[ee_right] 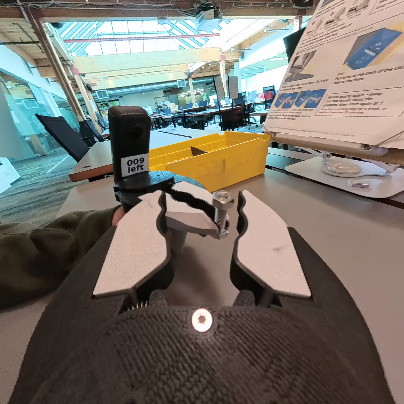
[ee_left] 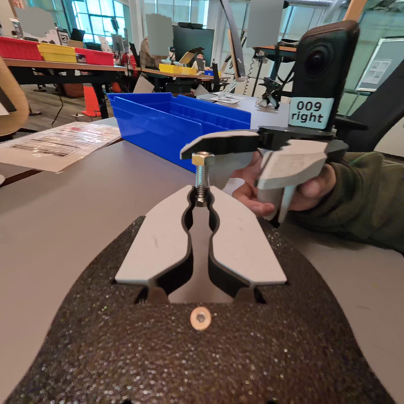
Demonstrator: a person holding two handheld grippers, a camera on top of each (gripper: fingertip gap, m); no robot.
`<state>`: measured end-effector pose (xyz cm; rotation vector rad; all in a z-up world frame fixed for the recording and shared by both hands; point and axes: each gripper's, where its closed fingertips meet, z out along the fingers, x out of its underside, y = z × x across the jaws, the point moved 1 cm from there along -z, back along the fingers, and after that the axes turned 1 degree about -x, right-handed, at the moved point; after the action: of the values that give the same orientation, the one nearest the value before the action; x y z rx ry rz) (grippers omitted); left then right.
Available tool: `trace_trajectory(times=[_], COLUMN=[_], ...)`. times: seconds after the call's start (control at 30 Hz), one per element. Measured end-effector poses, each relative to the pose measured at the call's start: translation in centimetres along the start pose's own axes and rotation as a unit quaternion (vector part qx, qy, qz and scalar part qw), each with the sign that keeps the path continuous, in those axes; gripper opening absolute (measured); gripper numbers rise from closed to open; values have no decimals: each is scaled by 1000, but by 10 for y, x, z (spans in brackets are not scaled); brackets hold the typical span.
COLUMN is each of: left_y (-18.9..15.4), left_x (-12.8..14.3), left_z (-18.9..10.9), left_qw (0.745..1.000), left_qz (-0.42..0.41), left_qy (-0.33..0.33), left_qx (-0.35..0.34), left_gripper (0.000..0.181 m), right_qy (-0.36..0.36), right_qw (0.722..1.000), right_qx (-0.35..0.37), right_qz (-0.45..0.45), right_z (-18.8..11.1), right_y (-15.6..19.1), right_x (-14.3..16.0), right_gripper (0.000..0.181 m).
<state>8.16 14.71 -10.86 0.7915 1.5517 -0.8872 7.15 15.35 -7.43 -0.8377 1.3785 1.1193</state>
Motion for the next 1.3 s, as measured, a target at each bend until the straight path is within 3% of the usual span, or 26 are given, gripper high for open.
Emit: trace_trajectory(times=[0.1, 0.2, 0.37, 0.47, 0.6, 0.63, 0.7, 0.8, 0.9, 1.03, 1.13, 1.23, 1.3], left_y=[14, 27, 14, 0, 10, 18, 29, 27, 15, 1, 15, 29, 29], left_x=[0, -2, -2, 1, 3, 2, 1, -1, 0, 4, 4, 4, 3], left_z=[-4, -12, -7, -1, -3, -6, -12, -14, -7, 0, -4, -11, -12], left_qw=[999, 997, 999, 1000, 999, 998, 996, 997, 999, 1000, 998, 996, 996], left_qz=[-10, -34, -22, -4, -3, -8, -19, -30, -23, -8, -11, -42, -48], left_qy=[0, -13, -6, 9, 15, 13, 8, -2, 5, 20, 19, 10, 7], left_qx=[-46, -70, -32, 4, -36, -57, -84, -71, -37, -4, -53, -80, -74], left_gripper=[9, 9, 9, 9, 9, 9, 9, 9, 9, 9, 9, 9, 9], right_qy=[10, 18, 15, 10, 14, 17, 23, 15, 5, 0, 13, 21, 21], right_qw=[1000, 999, 1000, 1000, 1000, 1000, 998, 1000, 1000, 1000, 1000, 998, 999], right_qx=[-2, -31, 15, 9, -15, -14, -48, -4, 20, -11, -19, -57, -33], right_qz=[-4, -6, -4, 7, 4, -1, -13, -16, -12, 12, 1, -12, -6], right_z=[2, 0, 0, 0, 3, 2, 0, 0, -2, 1, 3, 1, 3], right_y=[2, 8, -5, -4, 5, 5, 13, 2, -7, 0, 5, 15, 9], right_x=[3, 4, 4, 4, 5, 5, 6, 2, 1, 2, 5, 7, 7], right_gripper=[65, 48, 68, 70, 71, 70, 45, 65, 72, 71, 73, 50, 60])
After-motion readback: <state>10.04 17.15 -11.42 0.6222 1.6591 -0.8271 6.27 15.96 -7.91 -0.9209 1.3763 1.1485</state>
